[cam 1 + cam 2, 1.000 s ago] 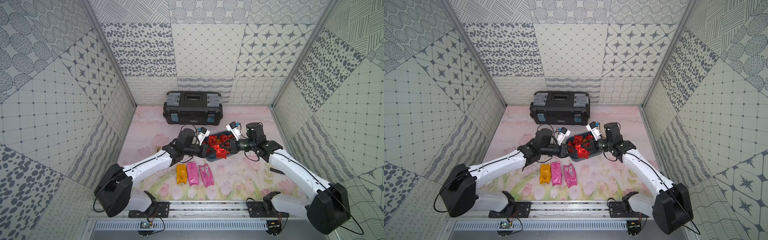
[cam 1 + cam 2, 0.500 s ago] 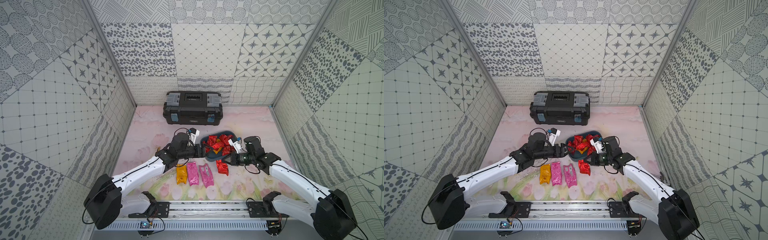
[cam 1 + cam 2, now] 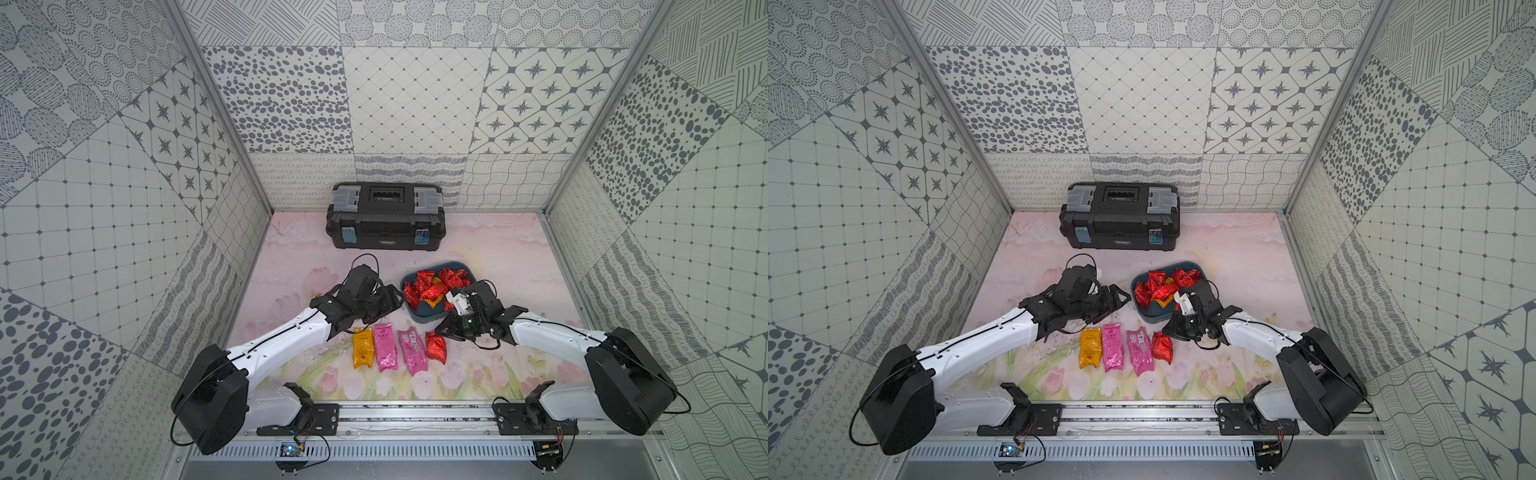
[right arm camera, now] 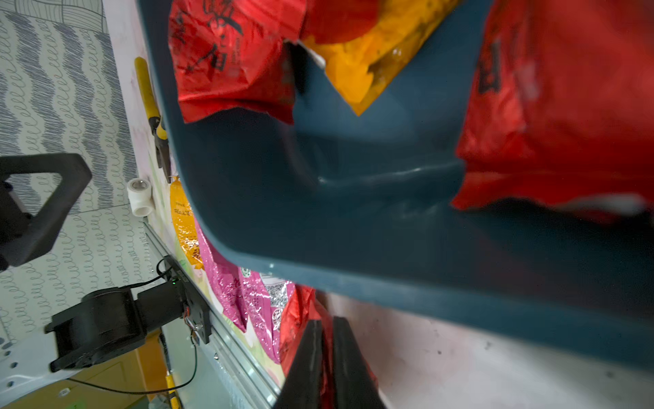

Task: Take the tea bags out of the storage box
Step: Place the tea bag at the center of the board, then pick up the tea bag from the storage box.

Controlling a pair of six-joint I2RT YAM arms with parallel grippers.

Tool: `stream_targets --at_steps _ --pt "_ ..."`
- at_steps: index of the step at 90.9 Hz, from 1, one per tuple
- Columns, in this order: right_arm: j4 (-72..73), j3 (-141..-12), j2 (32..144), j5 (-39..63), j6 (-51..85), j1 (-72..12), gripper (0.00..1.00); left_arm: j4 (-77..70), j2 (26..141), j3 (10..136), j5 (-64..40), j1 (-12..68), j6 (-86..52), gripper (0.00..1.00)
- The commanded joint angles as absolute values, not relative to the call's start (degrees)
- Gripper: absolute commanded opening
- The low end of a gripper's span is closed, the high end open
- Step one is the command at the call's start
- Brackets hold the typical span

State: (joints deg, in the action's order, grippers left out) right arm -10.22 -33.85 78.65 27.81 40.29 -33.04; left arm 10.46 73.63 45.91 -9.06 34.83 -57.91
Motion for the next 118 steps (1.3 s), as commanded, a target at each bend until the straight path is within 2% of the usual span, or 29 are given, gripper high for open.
stream_targets --at_steps 1,17,31,42,63,89,118 --pt "-8.4 -35.31 77.73 23.67 39.48 -33.27 0.28 14.32 74.3 46.39 -7.73 34.55 -60.29 0.75" --pt "-17.47 -35.77 67.5 17.79 35.95 -33.3 0.46 13.29 75.07 46.61 -8.81 34.54 -58.8 0.75" --pt "-24.13 -37.56 59.04 12.48 30.88 -33.29 0.49 11.02 76.56 47.11 -9.95 34.49 -58.01 0.75" --pt "-24.49 -40.36 57.44 7.6 25.11 -33.26 0.5 9.24 78.28 47.95 -10.35 34.45 -58.45 0.74" --pt "-24.83 -52.23 70.77 1.99 14.89 -33.28 0.55 7.93 81.85 49.38 -10.74 34.39 -60.12 0.72" --pt "-23.07 -64.88 88.47 8.62 10.73 -32.04 0.58 6.1 84.65 49.49 -11.37 34.37 -60.91 0.69" --pt "-22.02 -72.91 102.69 9.36 11.13 -30.5 0.59 5.07 88.48 51.02 -13.41 34.37 -59.99 0.67"
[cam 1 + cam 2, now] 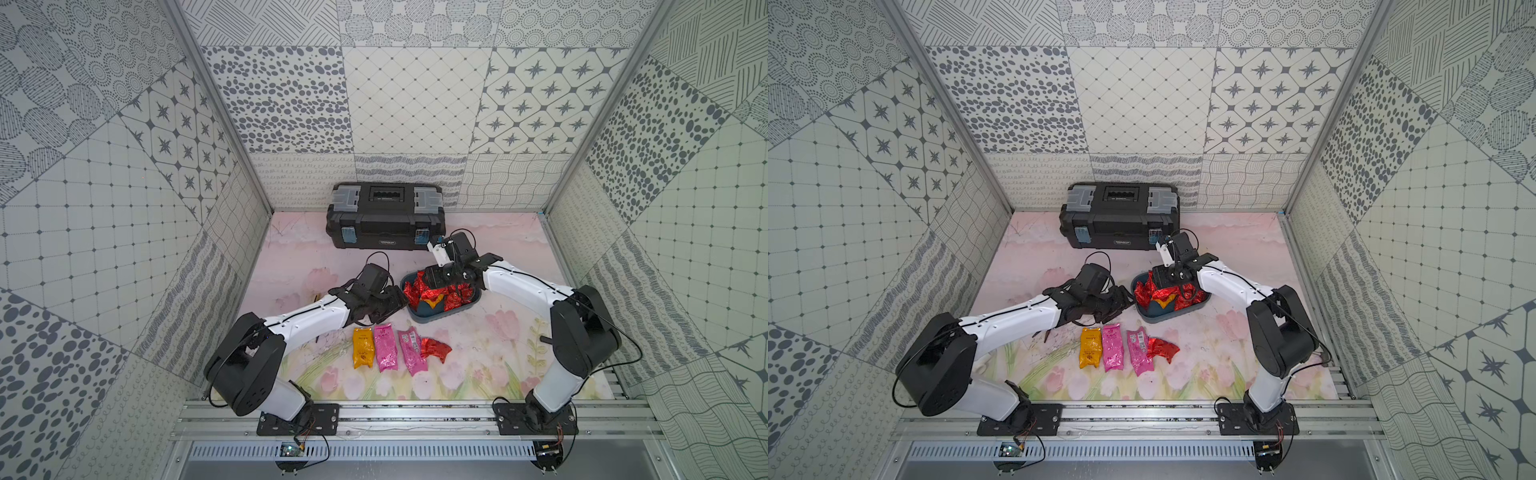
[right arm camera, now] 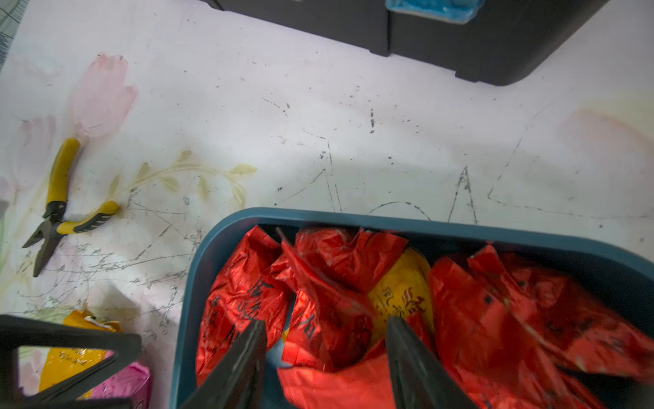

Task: Take the tea bags out of the storage box
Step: Pick up the tea bag from the storage box, then move the storage box to the center of the board.

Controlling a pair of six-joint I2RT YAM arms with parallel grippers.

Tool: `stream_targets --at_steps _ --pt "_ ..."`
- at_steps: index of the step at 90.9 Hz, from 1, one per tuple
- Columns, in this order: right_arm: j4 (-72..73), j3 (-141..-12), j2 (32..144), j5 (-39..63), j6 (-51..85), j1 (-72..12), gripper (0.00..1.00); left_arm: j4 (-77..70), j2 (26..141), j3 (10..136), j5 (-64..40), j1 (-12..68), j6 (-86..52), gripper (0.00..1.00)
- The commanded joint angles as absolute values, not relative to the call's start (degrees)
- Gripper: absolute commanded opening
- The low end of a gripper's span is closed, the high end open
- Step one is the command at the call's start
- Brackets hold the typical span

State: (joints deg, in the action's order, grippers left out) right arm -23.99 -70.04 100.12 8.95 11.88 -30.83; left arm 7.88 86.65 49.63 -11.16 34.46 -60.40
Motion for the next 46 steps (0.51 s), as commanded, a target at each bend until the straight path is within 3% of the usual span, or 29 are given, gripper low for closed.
stream_targets --at_steps 1,18,34,46 --pt "-22.0 -73.15 102.98 9.34 11.1 -30.5 0.59 5.0 88.58 51.09 -13.47 34.37 -59.97 0.66" --pt "-20.42 -74.01 105.91 9.27 10.84 -30.35 0.5 4.32 92.01 53.21 -14.97 34.37 -59.09 0.58" --pt "-18.74 -73.2 105.23 10.28 11.11 -29.95 0.25 3.57 94.88 55.25 -15.86 34.36 -58.62 0.47" --pt "-16.18 -70.94 102.13 10.16 12.0 -29.16 0.14 3.71 96.88 56.83 -15.91 34.51 -58.24 0.4"
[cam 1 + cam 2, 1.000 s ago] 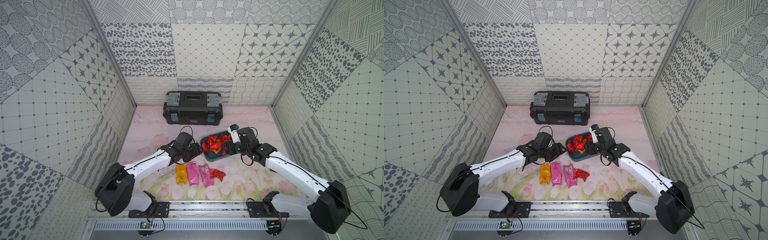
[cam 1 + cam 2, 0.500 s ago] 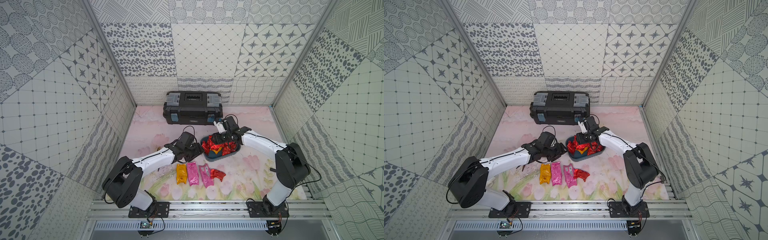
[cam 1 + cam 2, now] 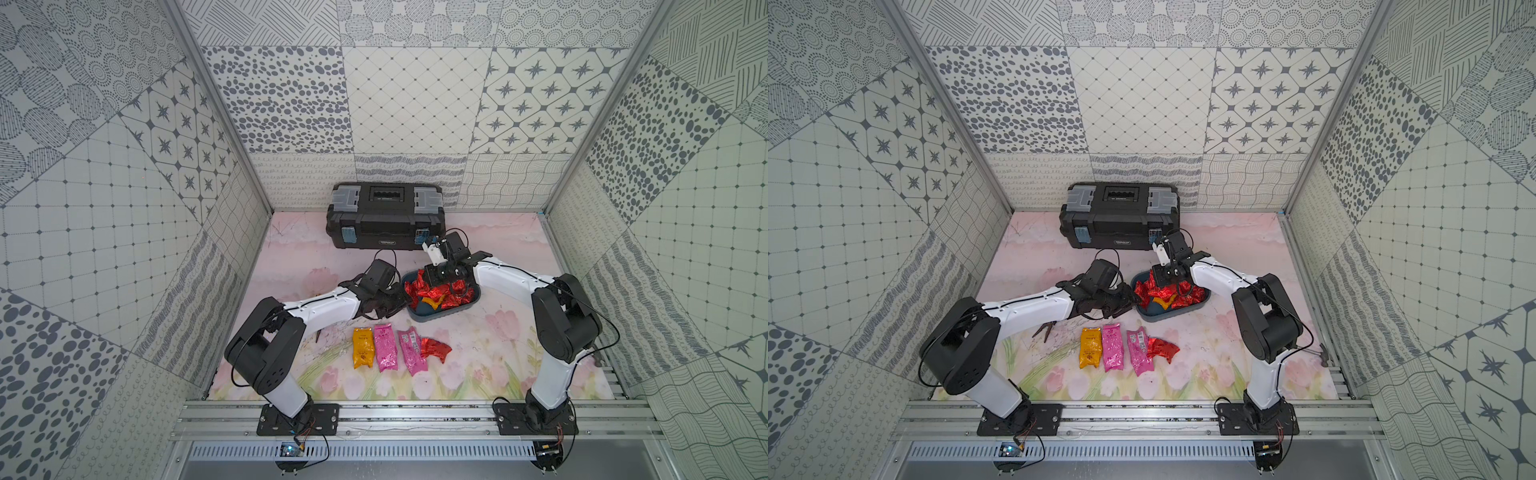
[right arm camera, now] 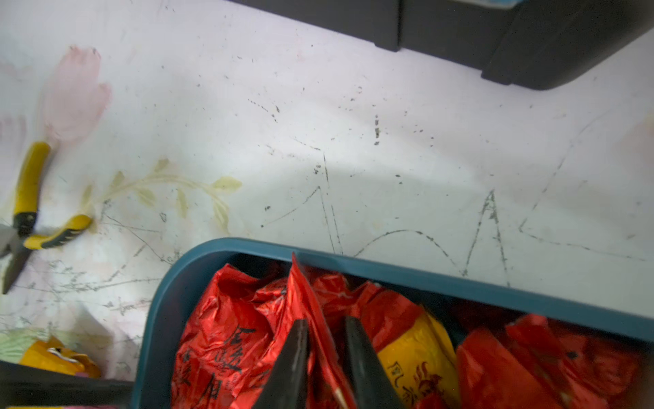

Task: Take the tea bags out of the storage box
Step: Move the storage box to the center of the board, then place the tea bag at the center of the board.

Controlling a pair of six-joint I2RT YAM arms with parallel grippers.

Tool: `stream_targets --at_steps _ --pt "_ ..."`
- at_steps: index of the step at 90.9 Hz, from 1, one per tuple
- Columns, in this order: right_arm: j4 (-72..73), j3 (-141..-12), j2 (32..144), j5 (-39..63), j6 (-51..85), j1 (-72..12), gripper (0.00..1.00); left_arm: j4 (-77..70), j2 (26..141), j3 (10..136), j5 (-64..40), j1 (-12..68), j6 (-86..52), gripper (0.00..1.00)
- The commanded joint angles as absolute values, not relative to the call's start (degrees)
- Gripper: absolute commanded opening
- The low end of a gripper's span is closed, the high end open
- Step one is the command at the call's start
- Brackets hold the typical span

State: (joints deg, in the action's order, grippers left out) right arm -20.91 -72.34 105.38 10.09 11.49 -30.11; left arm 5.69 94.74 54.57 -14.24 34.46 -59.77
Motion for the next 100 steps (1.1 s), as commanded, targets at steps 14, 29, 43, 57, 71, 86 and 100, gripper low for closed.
stream_targets --at_steps 14,29,43,57,71,86,100 --pt "-13.07 -67.84 97.5 10.5 13.03 -28.01 0.09 3.68 99.41 58.71 -15.98 34.95 -57.96 0.34" --pt "-11.37 -64.86 92.49 10.33 14.41 -26.63 0.07 4.04 102.0 61.94 -15.59 35.71 -57.15 0.29" --pt "-11.11 -61.86 86.54 9.97 15.0 -25.42 0.06 5.38 104.71 65.88 -15.07 36.49 -55.63 0.27" --pt "-14.89 -59.0 79.79 10.1 13.51 -24.5 0.05 6.98 106.91 68.97 -14.6 37.0 -53.9 0.27" --pt "-25.2 -56.6 73.17 10.44 13.31 -24.42 0.05 7.87 105.68 68.89 -12.93 37.1 -53.18 0.33" --pt "-34.06 -50.89 64.16 9.65 18.76 -24.4 0.05 9.35 100.22 66.3 -8.76 37.16 -52.77 0.45" --pt "-37.37 -44.09 58.06 10.46 27.72 -24.36 0.05 11.58 94.47 63.67 -4.29 37.01 -53.21 0.5"
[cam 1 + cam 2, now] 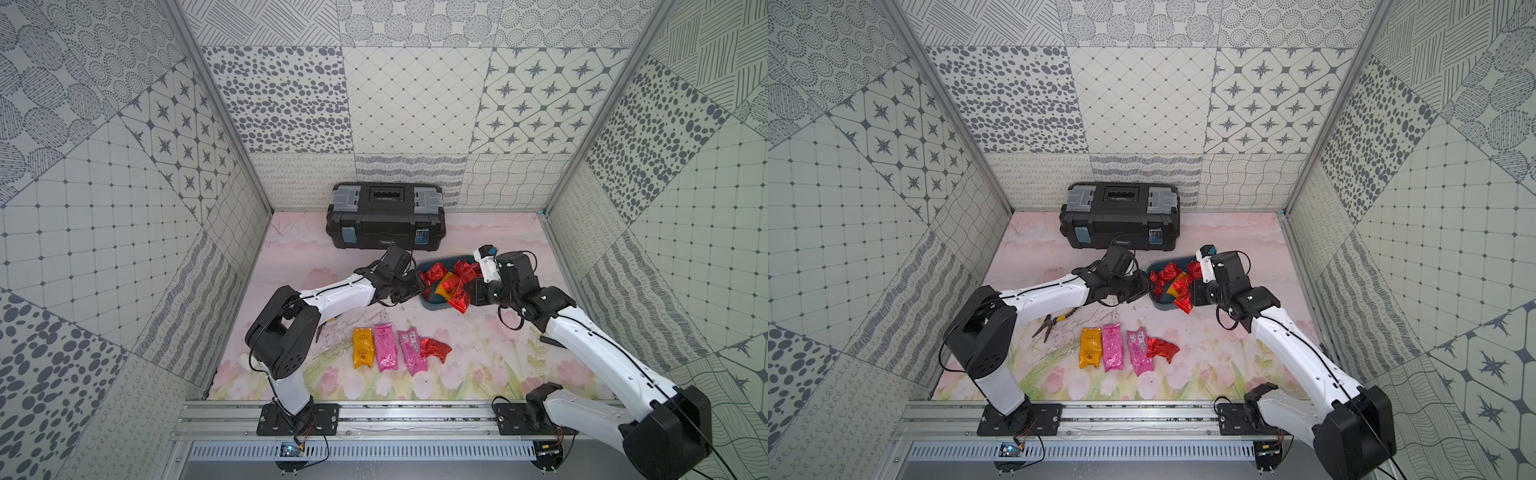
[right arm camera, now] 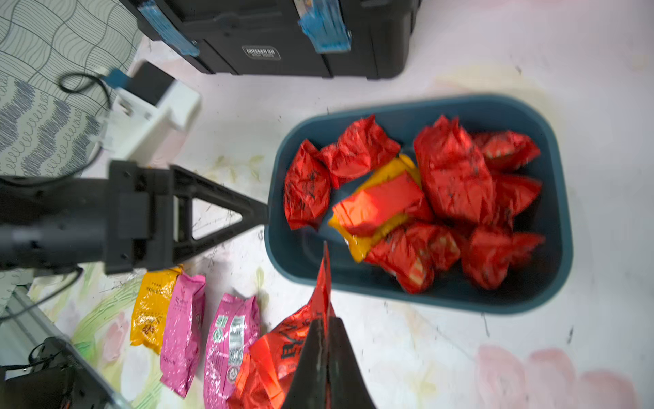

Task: Take the tea bags out of the storage box
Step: Place the tea bag at the center of the board.

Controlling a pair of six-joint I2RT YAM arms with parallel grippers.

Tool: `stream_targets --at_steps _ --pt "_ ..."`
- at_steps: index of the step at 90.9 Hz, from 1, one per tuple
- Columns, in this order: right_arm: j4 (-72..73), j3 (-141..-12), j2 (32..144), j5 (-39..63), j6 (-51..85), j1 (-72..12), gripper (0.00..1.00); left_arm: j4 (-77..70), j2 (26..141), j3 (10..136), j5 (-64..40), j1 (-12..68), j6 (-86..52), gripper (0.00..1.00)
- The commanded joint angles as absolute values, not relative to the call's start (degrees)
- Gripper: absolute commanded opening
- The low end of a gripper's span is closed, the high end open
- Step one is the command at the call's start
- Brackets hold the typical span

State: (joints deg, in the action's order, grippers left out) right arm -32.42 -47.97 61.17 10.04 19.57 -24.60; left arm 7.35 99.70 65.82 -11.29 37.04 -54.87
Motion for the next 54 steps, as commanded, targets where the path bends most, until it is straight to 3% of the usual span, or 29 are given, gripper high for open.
stream_targets --at_steps 1,16,42,54 --pt "-37.32 -43.36 57.77 10.59 28.58 -24.4 0.05 11.68 94.12 63.47 -3.99 37.0 -53.24 0.51" --pt "-32.73 -35.52 56.03 10.91 35.42 -24.43 0.05 13.02 90.57 61.82 -1.77 37.01 -53.52 0.52" --pt "-17.81 -28.01 63.26 14.41 39.24 -24.27 0.07 12.05 87.1 59.29 -3.53 36.87 -52.96 0.55" --pt "-17.37 -27.25 64.43 13.73 38.99 -23.69 0.24 11.88 85.84 58.42 -4.1 36.93 -52.08 0.56"
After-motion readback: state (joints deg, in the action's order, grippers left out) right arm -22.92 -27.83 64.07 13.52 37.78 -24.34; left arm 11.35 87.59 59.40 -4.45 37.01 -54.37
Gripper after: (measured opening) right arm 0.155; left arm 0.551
